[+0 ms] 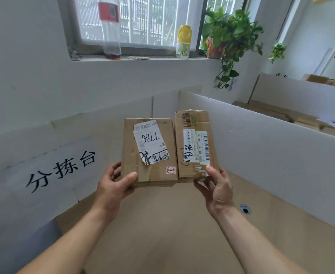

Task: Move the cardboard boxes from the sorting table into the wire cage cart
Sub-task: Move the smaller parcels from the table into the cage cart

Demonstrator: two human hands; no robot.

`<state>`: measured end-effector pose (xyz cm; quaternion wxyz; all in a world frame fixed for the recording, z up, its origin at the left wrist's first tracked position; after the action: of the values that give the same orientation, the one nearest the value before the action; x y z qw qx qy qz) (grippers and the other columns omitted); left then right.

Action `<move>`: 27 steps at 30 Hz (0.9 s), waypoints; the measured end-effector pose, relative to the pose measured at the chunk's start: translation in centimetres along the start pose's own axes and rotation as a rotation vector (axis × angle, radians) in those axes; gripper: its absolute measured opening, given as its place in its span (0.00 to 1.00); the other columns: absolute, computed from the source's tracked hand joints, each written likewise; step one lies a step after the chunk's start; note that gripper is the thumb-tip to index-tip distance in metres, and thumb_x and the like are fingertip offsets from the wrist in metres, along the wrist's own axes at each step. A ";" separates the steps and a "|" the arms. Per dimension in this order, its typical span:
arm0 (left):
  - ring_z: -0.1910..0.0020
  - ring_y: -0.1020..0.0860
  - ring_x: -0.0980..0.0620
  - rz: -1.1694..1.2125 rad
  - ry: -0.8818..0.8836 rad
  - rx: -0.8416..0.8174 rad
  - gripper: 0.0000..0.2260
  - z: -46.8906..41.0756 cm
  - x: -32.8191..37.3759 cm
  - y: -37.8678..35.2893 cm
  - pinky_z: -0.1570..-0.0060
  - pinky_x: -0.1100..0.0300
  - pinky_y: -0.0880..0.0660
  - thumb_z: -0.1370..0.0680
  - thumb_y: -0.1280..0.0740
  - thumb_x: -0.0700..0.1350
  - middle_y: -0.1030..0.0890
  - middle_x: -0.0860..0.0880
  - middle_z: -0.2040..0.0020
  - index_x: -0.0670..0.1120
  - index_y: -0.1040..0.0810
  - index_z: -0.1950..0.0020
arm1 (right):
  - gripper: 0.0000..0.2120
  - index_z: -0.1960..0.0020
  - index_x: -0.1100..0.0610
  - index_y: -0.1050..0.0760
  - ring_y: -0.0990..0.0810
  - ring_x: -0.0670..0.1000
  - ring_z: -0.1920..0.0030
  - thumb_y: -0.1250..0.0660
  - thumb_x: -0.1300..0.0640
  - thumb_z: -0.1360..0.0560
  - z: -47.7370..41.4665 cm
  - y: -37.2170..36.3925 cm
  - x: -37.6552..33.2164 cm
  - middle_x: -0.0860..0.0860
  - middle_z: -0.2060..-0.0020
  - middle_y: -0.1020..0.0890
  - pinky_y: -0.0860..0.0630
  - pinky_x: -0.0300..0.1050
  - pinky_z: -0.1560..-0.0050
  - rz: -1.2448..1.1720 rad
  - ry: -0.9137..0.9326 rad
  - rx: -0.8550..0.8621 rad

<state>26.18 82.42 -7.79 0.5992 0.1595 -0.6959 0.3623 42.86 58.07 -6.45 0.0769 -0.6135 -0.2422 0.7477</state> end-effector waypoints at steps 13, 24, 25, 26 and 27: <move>0.47 0.16 0.45 0.029 -0.139 0.101 0.28 8.8 7.2 3.2 0.54 0.50 0.19 0.40 0.20 0.52 0.17 0.47 0.42 0.57 0.21 0.40 | 0.21 0.34 0.61 0.28 0.19 0.56 0.48 0.28 0.60 0.25 6.7 -2.9 -3.8 0.60 0.43 0.17 0.19 0.56 0.52 -0.013 0.024 -0.097; 0.46 0.16 0.46 0.010 -0.208 0.162 0.24 12.6 12.3 9.6 0.51 0.50 0.18 0.34 0.23 0.49 0.19 0.48 0.40 0.58 0.22 0.40 | 0.14 0.40 0.57 0.26 0.19 0.57 0.46 0.29 0.60 0.24 11.8 -8.6 -3.6 0.62 0.40 0.19 0.20 0.57 0.49 -0.019 0.052 -0.169; 0.46 0.16 0.46 0.010 -0.209 0.165 0.24 12.9 12.7 10.3 0.51 0.49 0.19 0.34 0.22 0.49 0.19 0.48 0.40 0.58 0.22 0.40 | 0.14 0.40 0.57 0.26 0.20 0.57 0.45 0.30 0.61 0.24 12.2 -9.1 -3.4 0.63 0.39 0.19 0.20 0.58 0.49 -0.026 0.051 -0.171; 0.46 0.16 0.46 0.012 -0.211 0.169 0.24 13.3 13.1 10.9 0.51 0.49 0.19 0.35 0.22 0.50 0.19 0.48 0.40 0.59 0.22 0.40 | 0.14 0.40 0.57 0.26 0.20 0.58 0.46 0.30 0.61 0.24 12.7 -9.5 -3.2 0.63 0.39 0.20 0.20 0.57 0.49 -0.029 0.050 -0.176; 0.46 0.16 0.46 0.015 -0.215 0.174 0.25 13.7 13.4 11.5 0.51 0.49 0.19 0.36 0.21 0.51 0.19 0.49 0.40 0.59 0.21 0.40 | 0.14 0.40 0.57 0.26 0.20 0.58 0.46 0.30 0.61 0.24 13.2 -10.0 -3.0 0.63 0.39 0.20 0.20 0.57 0.50 -0.031 0.049 -0.184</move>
<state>5.70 83.69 1.08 0.5025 0.2434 -0.7231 0.4066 29.20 62.01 2.52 0.0374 -0.6323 -0.3174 0.7057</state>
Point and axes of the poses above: each hand's wrist, its own z-axis away from the middle knuckle, its own y-axis out of the back of the hand, x = y × z, the point moved 5 cm from there along -z, towards the middle knuckle
